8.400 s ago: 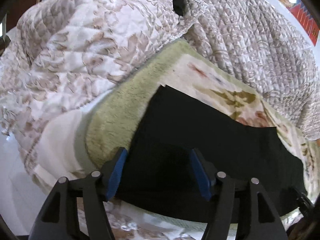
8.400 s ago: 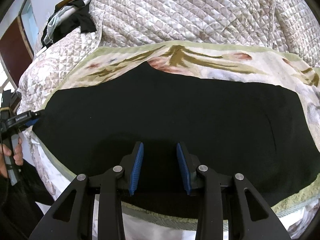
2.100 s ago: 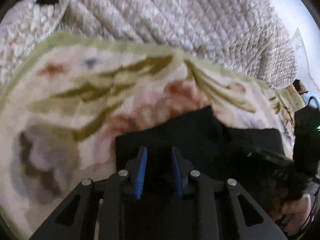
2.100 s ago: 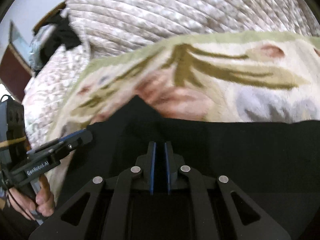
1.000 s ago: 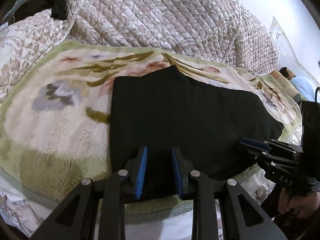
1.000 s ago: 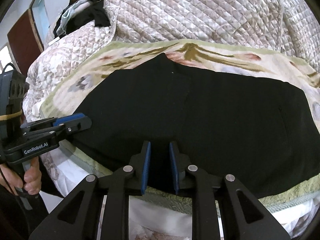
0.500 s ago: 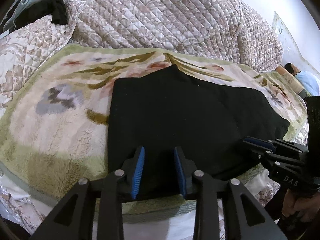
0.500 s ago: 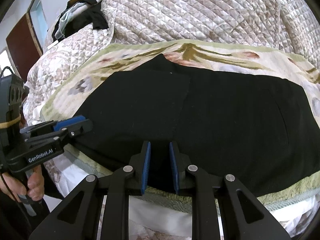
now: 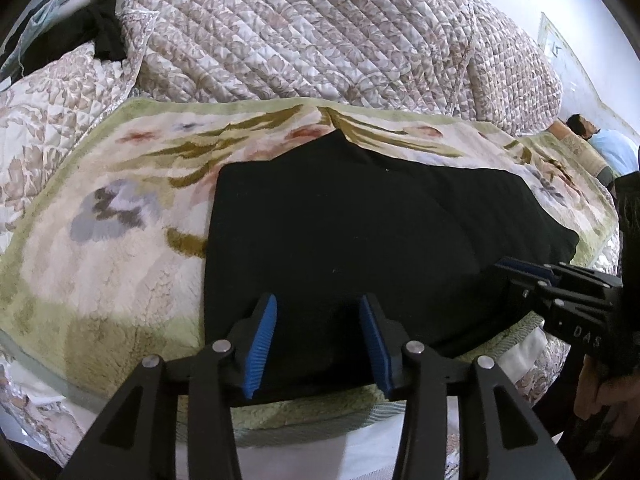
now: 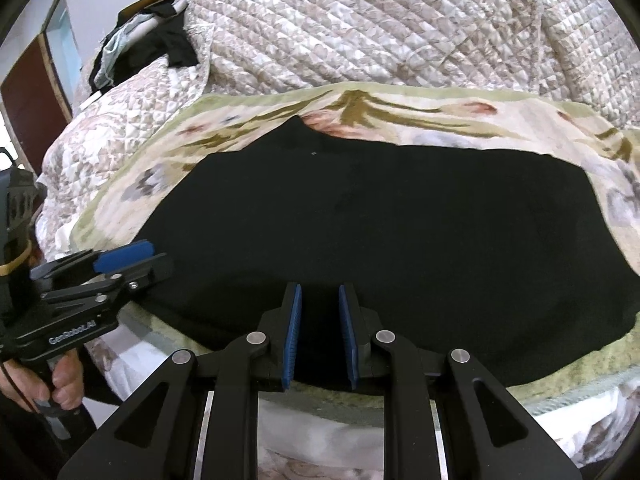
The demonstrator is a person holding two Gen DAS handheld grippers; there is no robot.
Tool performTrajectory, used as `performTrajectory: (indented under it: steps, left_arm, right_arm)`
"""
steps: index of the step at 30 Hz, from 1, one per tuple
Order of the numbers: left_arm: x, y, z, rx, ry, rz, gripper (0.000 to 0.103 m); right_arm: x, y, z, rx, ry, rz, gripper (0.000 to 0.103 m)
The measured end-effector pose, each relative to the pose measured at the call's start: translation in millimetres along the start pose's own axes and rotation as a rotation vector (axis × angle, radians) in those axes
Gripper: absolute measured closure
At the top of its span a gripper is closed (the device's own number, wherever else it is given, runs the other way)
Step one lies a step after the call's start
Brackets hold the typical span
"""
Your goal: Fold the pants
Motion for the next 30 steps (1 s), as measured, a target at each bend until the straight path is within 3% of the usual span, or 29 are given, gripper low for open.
performTrajectory:
  steps: [5, 8, 10, 13, 16, 19, 21, 24, 28, 30]
  left_arm:
    - [-6.7, -10.3, -11.1, 0.055, -0.024, -0.007, 0.057]
    - [-11.1, -3.2, 3.2, -0.009, -0.013, -0.023, 0.057]
    - [-7.8, -1.8, 3.9, -0.002, -0.028, 0.005, 0.057]
    - [-3.3, -2.7, 2.7, 0.0, 0.002, 0.012, 0.057]
    - [-3.9, -1.7, 3.3, -0.002, 0.004, 0.006, 0.057]
    - [-4.4, -0.4, 5.0, -0.003, 0.01, -0.002, 0.057]
    - [-4.0, 0.1, 5.6, -0.003, 0.009, -0.002, 0.057]
    - [-4.9, 0.0, 5.8, -0.003, 0.009, -0.001, 0.057]
    - [-5.1, -0.4, 5.3, -0.002, 0.011, -0.003, 0.057]
    - [-5.1, -0.3, 5.4, -0.002, 0.011, -0.003, 0.057]
  right_arm:
    - [21.5, -4.7, -14.0, 0.046, 0.035, 0.09, 0.084]
    - [41.7, 0.4, -11.3, 0.022, 0.05, 0.149, 0.084]
    - [51.5, 0.4, -14.4, 0.029, 0.012, 0.198, 0.084]
    - [66.6, -3.8, -30.7, 0.079, 0.058, 0.232, 0.084]
    - [98.2, -6.4, -52.4, 0.141, 0.084, 0.345, 0.073]
    - [134.8, -1.5, -75.5, 0.216, 0.161, 0.491, 0.045]
    - [155.0, 5.6, -89.0, 0.254, 0.194, 0.604, 0.044]
    - [162.3, 14.5, -89.5, 0.238, 0.168, 0.697, 0.044]
    - [162.1, 26.0, -71.2, 0.132, 0.154, 0.751, 0.044]
    - [163.3, 27.8, -63.3, 0.122, 0.127, 0.765, 0.043]
Point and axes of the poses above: each gripper's, at about its wrist camera, not at the fingertips, and z roughly the way its jaws point, x to its right, y to its underside, the point moved 6 cm from there along z, roughly the way its jaws point, and after that the axes turned 3 degrees about z, right-handed, at the moved point
